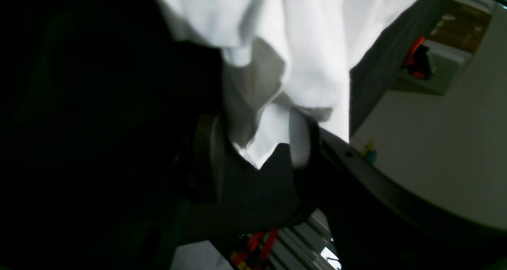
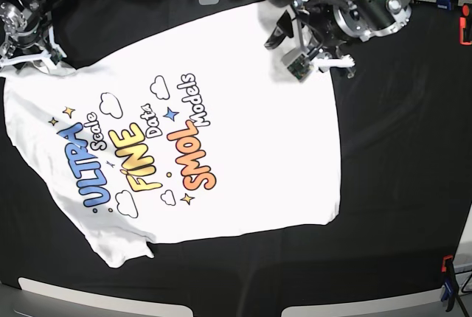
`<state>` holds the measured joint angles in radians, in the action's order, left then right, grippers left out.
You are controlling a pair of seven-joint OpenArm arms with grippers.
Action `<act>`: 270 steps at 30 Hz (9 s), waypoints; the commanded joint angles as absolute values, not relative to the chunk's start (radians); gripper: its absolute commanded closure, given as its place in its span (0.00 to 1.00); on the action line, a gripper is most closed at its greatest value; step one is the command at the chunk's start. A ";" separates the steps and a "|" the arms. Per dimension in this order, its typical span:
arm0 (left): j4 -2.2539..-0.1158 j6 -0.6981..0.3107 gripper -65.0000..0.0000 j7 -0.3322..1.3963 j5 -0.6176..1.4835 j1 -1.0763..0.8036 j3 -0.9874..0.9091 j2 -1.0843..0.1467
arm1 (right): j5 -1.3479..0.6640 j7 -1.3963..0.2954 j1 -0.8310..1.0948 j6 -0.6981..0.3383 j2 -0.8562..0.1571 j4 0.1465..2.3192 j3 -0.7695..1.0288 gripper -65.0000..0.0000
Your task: Layout the t-shirt on the table in an organized manner, then fold the t-shirt properly
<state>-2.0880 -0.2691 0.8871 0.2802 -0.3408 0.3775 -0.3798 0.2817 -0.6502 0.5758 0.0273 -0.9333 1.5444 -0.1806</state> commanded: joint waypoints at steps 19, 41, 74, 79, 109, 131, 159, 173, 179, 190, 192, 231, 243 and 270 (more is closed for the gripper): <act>-2.108 -0.326 0.69 0.973 0.282 -0.357 0.375 -0.383 | 0.299 -0.654 0.477 0.021 -0.862 1.464 -0.171 1.00; -2.085 -0.255 0.61 0.769 -0.266 -0.567 0.530 -0.383 | 0.315 -0.678 0.477 -0.019 -0.862 1.465 -0.171 1.00; -2.087 -0.168 1.00 0.950 -0.475 -0.620 0.532 -0.384 | 0.315 -0.749 0.542 -0.040 -0.904 1.682 -0.171 1.00; -2.153 -0.161 1.00 0.978 -0.501 -0.660 0.532 -0.422 | 0.315 -0.807 0.634 -0.009 -0.983 1.768 -0.171 1.00; -2.286 -0.044 1.00 0.767 -0.676 -0.676 0.532 -0.558 | 0.271 -0.897 0.772 0.102 -1.074 2.138 0.110 1.00; -2.283 -0.014 1.00 0.735 -0.462 -0.333 0.530 -0.561 | -0.016 -0.701 0.429 -0.071 -1.073 1.874 0.142 1.00; -2.068 0.041 1.00 0.618 -0.379 -0.263 0.472 -0.629 | 0.029 -0.653 0.055 -0.115 -0.948 1.773 -0.270 1.00; -2.067 0.042 1.00 0.604 -0.379 -0.263 0.472 -0.629 | 0.158 -0.625 -0.168 -0.114 -0.816 1.604 -0.410 1.00; -2.067 0.042 1.00 0.604 -0.379 -0.263 0.472 -0.629 | 0.203 -0.624 -0.212 -0.066 -0.811 1.604 -0.410 0.64; -2.035 0.042 0.68 0.585 -0.379 -0.245 0.472 -0.629 | 0.206 -0.749 -0.224 0.000 -0.812 1.604 -0.410 0.56; -1.993 0.042 0.68 0.601 -0.361 -0.226 0.472 -0.629 | 0.206 -0.753 -0.224 -0.020 -0.812 1.608 -0.410 0.56; -1.825 -0.129 0.57 0.459 -0.515 -0.355 0.482 -0.627 | 0.210 -0.839 0.084 -0.135 -1.025 1.847 -0.410 0.56; -1.790 -0.131 0.65 0.445 -0.516 -0.347 0.482 -0.627 | 0.121 -0.906 0.086 -0.304 -1.025 1.782 -0.410 0.56; -1.790 -0.131 1.00 0.417 -0.460 -0.349 0.481 -0.627 | 0.450 -0.628 0.081 -0.107 -0.905 1.448 -0.633 0.56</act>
<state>-1.7782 -0.1356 0.4221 -0.4637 -0.3462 0.4850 -0.6151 0.4755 -0.6552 0.0830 -0.0944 -0.8944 1.4418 -0.6331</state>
